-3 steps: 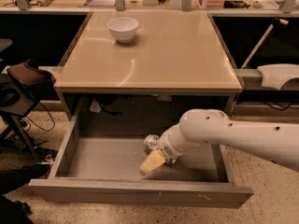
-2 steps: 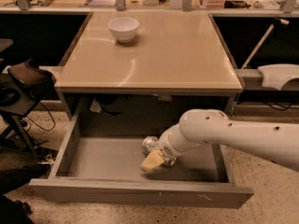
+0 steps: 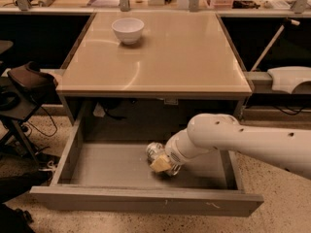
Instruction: Pick 7up can from top drawer and place on counter
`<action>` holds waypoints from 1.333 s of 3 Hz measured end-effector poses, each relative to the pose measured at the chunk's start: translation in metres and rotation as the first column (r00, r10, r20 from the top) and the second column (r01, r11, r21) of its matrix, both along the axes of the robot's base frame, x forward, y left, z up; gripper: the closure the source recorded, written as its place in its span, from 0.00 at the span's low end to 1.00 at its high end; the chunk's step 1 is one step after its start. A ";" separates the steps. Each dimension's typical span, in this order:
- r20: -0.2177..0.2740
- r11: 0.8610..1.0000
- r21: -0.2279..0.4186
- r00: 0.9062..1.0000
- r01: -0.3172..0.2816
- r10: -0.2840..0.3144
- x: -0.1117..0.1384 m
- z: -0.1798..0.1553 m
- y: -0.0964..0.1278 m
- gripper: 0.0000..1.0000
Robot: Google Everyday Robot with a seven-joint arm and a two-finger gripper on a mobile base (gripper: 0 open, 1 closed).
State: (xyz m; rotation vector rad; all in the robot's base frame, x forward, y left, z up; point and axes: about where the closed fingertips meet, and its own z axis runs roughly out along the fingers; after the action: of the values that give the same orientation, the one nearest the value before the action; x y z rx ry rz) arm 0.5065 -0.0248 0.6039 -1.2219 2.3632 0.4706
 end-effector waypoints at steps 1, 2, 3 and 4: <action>0.065 0.999 -0.043 0.998 -0.001 0.004 0.006 0.038 -0.014 0.89; 0.146 0.997 -0.077 0.989 0.006 0.005 0.023 0.104 -0.040 1.00; 0.177 0.992 -0.127 0.984 -0.010 0.033 0.058 0.167 -0.061 1.00; 0.172 0.985 -0.172 0.984 -0.024 0.054 0.080 0.194 -0.063 1.00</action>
Offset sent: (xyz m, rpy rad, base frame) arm 0.0685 -0.0762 0.2274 -0.1060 -0.2762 0.0122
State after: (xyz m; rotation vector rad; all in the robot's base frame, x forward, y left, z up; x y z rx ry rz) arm 0.5870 -0.0882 0.7981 -1.3286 2.2677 0.1671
